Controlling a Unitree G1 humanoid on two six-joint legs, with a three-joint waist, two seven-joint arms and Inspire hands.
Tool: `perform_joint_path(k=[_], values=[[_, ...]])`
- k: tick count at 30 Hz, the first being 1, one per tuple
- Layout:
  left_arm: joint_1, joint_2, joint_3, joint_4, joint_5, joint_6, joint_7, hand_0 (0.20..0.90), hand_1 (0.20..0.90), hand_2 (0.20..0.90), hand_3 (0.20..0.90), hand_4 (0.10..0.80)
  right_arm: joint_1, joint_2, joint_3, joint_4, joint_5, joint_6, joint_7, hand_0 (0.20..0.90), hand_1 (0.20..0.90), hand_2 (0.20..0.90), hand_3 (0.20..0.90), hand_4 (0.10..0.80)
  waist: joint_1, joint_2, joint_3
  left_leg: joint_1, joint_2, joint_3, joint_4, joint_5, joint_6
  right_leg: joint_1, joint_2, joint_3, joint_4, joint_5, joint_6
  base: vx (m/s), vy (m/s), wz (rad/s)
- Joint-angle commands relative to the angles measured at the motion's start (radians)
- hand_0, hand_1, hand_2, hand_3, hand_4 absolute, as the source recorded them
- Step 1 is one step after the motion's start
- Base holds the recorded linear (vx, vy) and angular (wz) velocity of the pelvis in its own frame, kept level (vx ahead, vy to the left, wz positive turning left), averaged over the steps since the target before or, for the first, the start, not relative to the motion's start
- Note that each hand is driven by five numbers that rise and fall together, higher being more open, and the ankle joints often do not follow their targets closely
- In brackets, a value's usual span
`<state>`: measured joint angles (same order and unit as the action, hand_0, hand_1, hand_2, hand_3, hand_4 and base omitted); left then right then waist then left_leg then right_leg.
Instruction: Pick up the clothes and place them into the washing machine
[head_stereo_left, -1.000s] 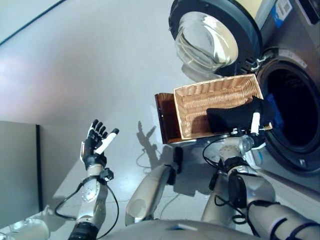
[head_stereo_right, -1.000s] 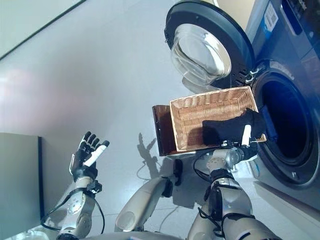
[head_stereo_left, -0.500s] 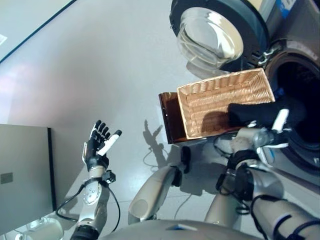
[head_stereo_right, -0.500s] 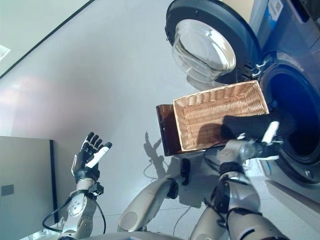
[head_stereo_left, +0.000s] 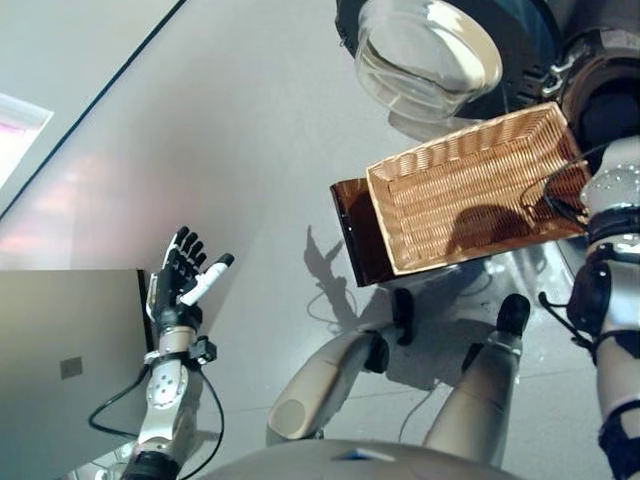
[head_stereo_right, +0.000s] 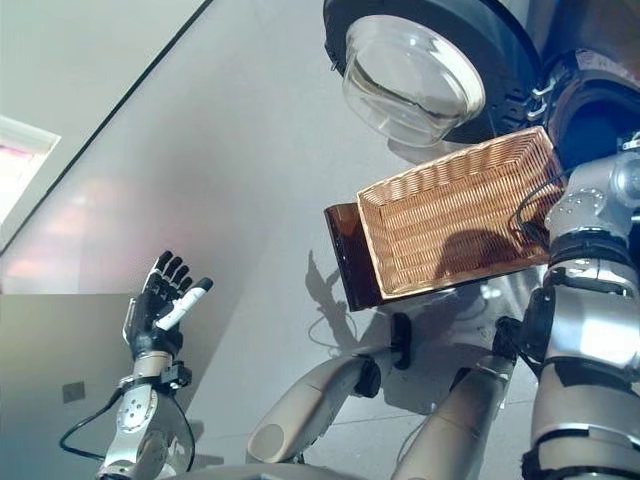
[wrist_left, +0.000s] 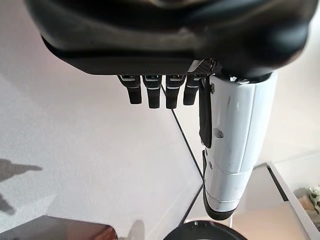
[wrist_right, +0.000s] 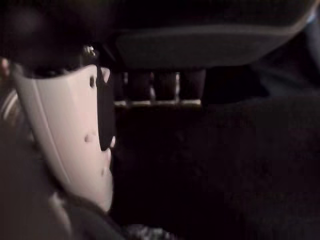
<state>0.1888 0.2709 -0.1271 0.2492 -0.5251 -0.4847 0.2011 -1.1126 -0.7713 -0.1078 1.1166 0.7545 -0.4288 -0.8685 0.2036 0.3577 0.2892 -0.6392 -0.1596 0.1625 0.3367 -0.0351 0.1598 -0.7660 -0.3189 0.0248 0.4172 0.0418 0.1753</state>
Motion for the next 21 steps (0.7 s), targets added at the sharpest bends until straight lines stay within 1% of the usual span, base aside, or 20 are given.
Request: perform_joint_path(k=[1, 2, 3, 4, 6, 7, 8, 9, 10, 11, 12, 13, 14, 15, 16, 17, 19, 21], values=[[0.028, 0.026, 0.114, -0.081, -0.007, -0.1, 0.053, 0.9, 0.9, 0.9, 0.9, 0.8, -0.178, -0.289, 0.178, -0.214, -0.266, -0.041, -0.027, 0.2, 0.2, 0.2, 0.2, 0.3, 0.006, 0.013, -0.075, -0.089, 0.029, -0.06, -0.006, 0.016, -0.137, 0.003, 0.073, -0.029, 0.131, -0.173, -0.135, -0.108, 0.025, -0.01], [0.03, 0.026, 0.119, -0.081, 0.002, -0.102, 0.056, 0.9, 0.9, 0.9, 0.9, 0.8, -0.168, -0.296, 0.176, -0.218, -0.308, -0.02, -0.049, 0.2, 0.2, 0.2, 0.2, 0.3, 0.003, 0.014, -0.074, -0.092, 0.028, -0.059, -0.008, 0.016, -0.137, 0.0, 0.074, -0.029, 0.133, -0.175, -0.136, 0.0, 0.0, 0.0], [0.03, 0.025, 0.119, -0.081, 0.003, -0.102, 0.056, 0.9, 0.9, 0.9, 0.9, 0.8, -0.168, -0.295, 0.176, -0.22, -0.31, -0.019, -0.051, 0.2, 0.2, 0.2, 0.2, 0.3, 0.004, 0.009, -0.08, -0.084, 0.023, -0.07, -0.007, -0.005, -0.142, 0.008, 0.073, -0.02, 0.134, -0.196, -0.132, 0.075, -0.004, -0.02], [0.032, 0.022, 0.131, -0.083, 0.011, -0.103, 0.059, 0.9, 0.9, 0.9, 0.9, 0.8, -0.159, -0.312, 0.178, -0.227, -0.369, 0.013, -0.078, 0.2, 0.2, 0.2, 0.2, 0.3, 0.002, 0.012, -0.079, -0.087, 0.021, -0.068, -0.008, -0.003, -0.143, 0.002, 0.076, -0.017, 0.137, -0.197, -0.135, 0.076, -0.006, -0.03], [0.036, 0.018, 0.139, -0.083, 0.018, -0.107, 0.065, 0.9, 0.9, 0.9, 0.9, 0.8, -0.145, -0.325, 0.167, -0.223, -0.414, 0.045, -0.112, 0.2, 0.2, 0.2, 0.2, 0.3, 0.002, 0.013, -0.082, -0.091, 0.02, -0.067, -0.009, -0.003, -0.142, -0.005, 0.077, -0.015, 0.139, -0.197, -0.136, -0.019, 0.006, -0.05], [0.04, 0.016, 0.142, -0.082, 0.019, -0.109, 0.067, 0.9, 0.9, 0.9, 0.9, 0.8, -0.143, -0.332, 0.174, -0.217, -0.438, 0.06, -0.12, 0.2, 0.2, 0.2, 0.2, 0.3, 0.004, 0.011, -0.085, -0.092, 0.021, -0.068, -0.011, -0.002, -0.142, -0.009, 0.077, -0.015, 0.141, -0.198, -0.137, -0.106, 0.018, 0.0], [0.041, 0.017, 0.145, -0.08, 0.02, -0.11, 0.069, 0.9, 0.9, 0.9, 0.9, 0.8, -0.149, -0.342, 0.186, -0.197, -0.457, 0.092, -0.129, 0.2, 0.2, 0.2, 0.2, 0.3, 0.003, 0.014, -0.082, -0.102, 0.025, -0.057, -0.013, 0.021, -0.137, -0.02, 0.078, -0.022, 0.144, -0.177, -0.142, -0.101, 0.025, 0.05], [0.039, 0.017, 0.148, -0.077, 0.022, -0.109, 0.071, 0.9, 0.9, 0.9, 0.9, 0.8, -0.158, -0.356, 0.21, -0.183, -0.485, 0.116, -0.122, 0.2, 0.2, 0.2, 0.2, 0.3, 0.004, 0.011, -0.084, -0.102, 0.026, -0.055, -0.015, 0.022, -0.138, -0.024, 0.08, -0.021, 0.145, -0.176, -0.143, -0.097, 0.022, 0.05], [0.043, 0.013, 0.147, -0.075, 0.028, -0.108, 0.072, 0.9, 0.9, 0.9, 0.9, 0.8, -0.166, -0.368, 0.236, -0.148, -0.519, 0.161, -0.126, 0.2, 0.2, 0.2, 0.2, 0.3, 0.004, 0.008, -0.086, -0.104, 0.027, -0.054, -0.015, 0.023, -0.137, -0.028, 0.081, -0.02, 0.147, -0.176, -0.144, 0.105, -0.006, 0.04], [0.042, 0.017, 0.151, -0.064, 0.029, -0.102, 0.074, 0.9, 0.9, 0.9, 0.9, 0.8, -0.192, -0.394, 0.292, -0.059, -0.552, 0.236, -0.104, 0.697, 0.697, 0.697, 0.697, 0.655, 0.008, -0.006, -0.097, -0.094, 0.021, -0.064, -0.014, -0.002, -0.143, -0.021, 0.079, -0.01, 0.153, -0.201, -0.139, 0.087, -0.004, -0.05], [0.035, 0.03, 0.161, -0.061, 0.027, -0.094, 0.072, 0.9, 0.9, 0.9, 0.9, 0.8, -0.222, -0.434, 0.386, 0.034, -0.62, 0.32, -0.069, 0.9, 0.9, 0.9, 0.9, 0.8, 0.012, -0.022, -0.102, -0.096, 0.023, -0.062, -0.015, 0.003, -0.143, -0.024, 0.082, -0.011, 0.152, -0.194, -0.141, 0.091, -0.011, -0.03], [0.03, 0.031, 0.166, -0.063, 0.023, -0.088, 0.066, 0.9, 0.9, 0.9, 0.9, 0.8, -0.319, -0.442, 0.537, 0.115, -0.689, 0.383, -0.011, 0.9, 0.9, 0.9, 0.9, 0.8, 0.015, -0.03, -0.106, -0.099, 0.025, -0.058, -0.014, -0.001, -0.144, -0.029, 0.083, -0.009, 0.155, -0.199, -0.143, -0.023, 0.001, -0.03], [0.031, 0.026, 0.176, -0.064, 0.021, -0.08, 0.062, 0.9, 0.9, 0.9, 0.9, 0.8, -0.355, -0.439, 0.63, 0.145, -0.789, 0.453, -0.014, 0.9, 0.9, 0.9, 0.9, 0.8, 0.019, -0.037, -0.107, -0.101, 0.027, -0.058, -0.013, 0.0, -0.144, -0.03, 0.085, -0.009, 0.156, -0.197, -0.145, -0.011, -0.006, 0.06], [0.036, 0.005, 0.199, -0.07, 0.023, -0.064, 0.053, 0.9, 0.9, 0.9, 0.9, 0.8, -0.396, -0.437, 0.739, 0.166, -0.878, 0.504, 0.072, 0.9, 0.9, 0.9, 0.9, 0.8, 0.01, -0.031, -0.103, -0.104, 0.029, -0.055, -0.012, 0.0, -0.143, -0.035, 0.091, -0.007, 0.158, -0.195, -0.147, 0.0, 0.0, 0.0], [0.038, -0.013, 0.213, -0.08, 0.024, -0.061, 0.044, 0.9, 0.9, 0.9, 0.9, 0.8, -0.431, -0.442, 0.783, 0.165, -0.914, 0.518, 0.075, 0.9, 0.9, 0.9, 0.9, 0.8, 0.004, -0.026, -0.102, -0.106, 0.031, -0.055, -0.01, -0.002, -0.143, -0.038, 0.094, -0.007, 0.159, -0.196, -0.148, -0.01, -0.01, -0.07], [0.037, -0.027, 0.222, -0.074, 0.021, -0.059, 0.045, 0.9, 0.9, 0.9, 0.9, 0.8, -0.439, -0.438, 0.8, 0.171, -0.945, 0.545, 0.078, 0.9, 0.9, 0.9, 0.9, 0.8, 0.001, -0.026, -0.101, -0.107, 0.033, -0.055, -0.008, -0.002, -0.143, -0.039, 0.095, -0.008, 0.159, -0.196, -0.149, -0.005, -0.013, -0.14], [0.031, -0.041, 0.229, -0.06, 0.004, -0.051, 0.028, 0.9, 0.9, 0.9, 0.9, 0.8, -0.439, -0.427, 0.819, 0.184, -1.004, 0.581, 0.106, 0.9, 0.9, 0.9, 0.9, 0.8, -0.002, -0.031, -0.101, -0.107, 0.036, -0.057, -0.009, -0.003, -0.143, -0.044, 0.1, -0.007, 0.158, -0.195, -0.149, -0.004, -0.012, -0.09], [0.031, -0.047, 0.231, -0.057, -0.001, -0.051, 0.022, 0.9, 0.9, 0.9, 0.9, 0.8, -0.436, -0.415, 0.809, 0.187, -1.009, 0.585, 0.115, 0.9, 0.9, 0.9, 0.9, 0.8, -0.003, -0.03, -0.1, -0.108, 0.038, -0.056, -0.011, -0.003, -0.143, -0.044, 0.102, -0.007, 0.156, -0.195, -0.149, -0.002, -0.004, -0.02]])
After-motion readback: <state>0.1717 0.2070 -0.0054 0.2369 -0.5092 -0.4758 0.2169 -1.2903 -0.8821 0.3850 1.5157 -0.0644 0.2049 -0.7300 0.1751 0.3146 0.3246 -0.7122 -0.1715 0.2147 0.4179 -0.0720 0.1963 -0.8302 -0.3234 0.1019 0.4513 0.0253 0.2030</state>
